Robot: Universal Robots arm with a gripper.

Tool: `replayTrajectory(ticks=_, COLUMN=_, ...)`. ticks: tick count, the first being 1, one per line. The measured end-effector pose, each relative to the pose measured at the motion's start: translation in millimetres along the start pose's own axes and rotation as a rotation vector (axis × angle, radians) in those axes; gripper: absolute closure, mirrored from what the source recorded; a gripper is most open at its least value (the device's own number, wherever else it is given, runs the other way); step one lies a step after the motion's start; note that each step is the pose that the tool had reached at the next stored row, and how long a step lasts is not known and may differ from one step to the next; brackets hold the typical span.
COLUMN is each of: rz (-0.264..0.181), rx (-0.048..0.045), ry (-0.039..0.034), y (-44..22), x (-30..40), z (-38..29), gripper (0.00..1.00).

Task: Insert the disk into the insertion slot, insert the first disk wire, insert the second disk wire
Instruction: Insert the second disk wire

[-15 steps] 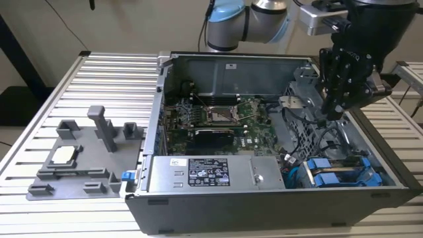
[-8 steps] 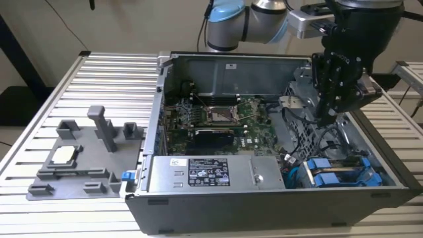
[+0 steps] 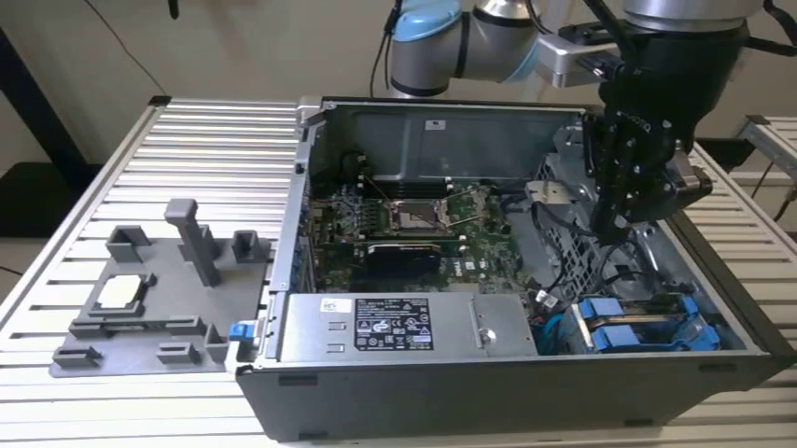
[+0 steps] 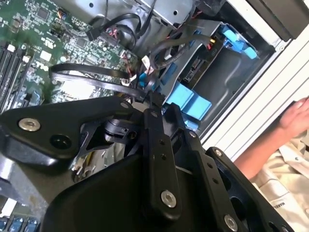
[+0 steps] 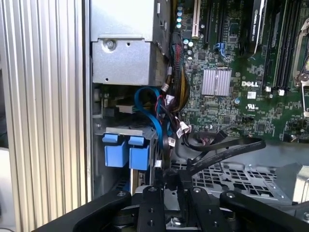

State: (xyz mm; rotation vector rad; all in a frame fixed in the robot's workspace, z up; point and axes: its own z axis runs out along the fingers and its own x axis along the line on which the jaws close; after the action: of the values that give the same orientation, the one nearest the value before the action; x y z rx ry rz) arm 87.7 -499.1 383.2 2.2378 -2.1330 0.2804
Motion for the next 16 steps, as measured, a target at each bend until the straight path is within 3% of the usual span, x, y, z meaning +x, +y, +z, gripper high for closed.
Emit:
replayTrajectory(ticks=3, rz=0.000, rx=0.0067, ry=0.0037, y=3.9, x=-0.2, z=-0.3, gripper=0.73)
replayTrajectory(ticks=7, rz=0.004, rx=0.0348, ry=0.0106, y=8.7, x=-0.4, z=-1.0, gripper=0.73)
replayTrajectory(ticks=10, rz=0.007, rx=0.0659, ry=0.0274, y=13.2, x=-0.7, z=-1.1, gripper=0.73)
replayTrajectory(ticks=11, rz=0.008, rx=0.0714, ry=0.0319, y=14.7, x=-0.9, z=-0.7, gripper=0.73)
replayTrajectory(ticks=13, rz=0.009, rx=0.0767, ry=0.0370, y=17.5, x=-1.1, z=-0.1, gripper=0.73)
replayTrajectory(ticks=16, rz=0.011, rx=0.0777, ry=0.0388, y=20.2, x=-1.6, z=1.3, gripper=0.73)
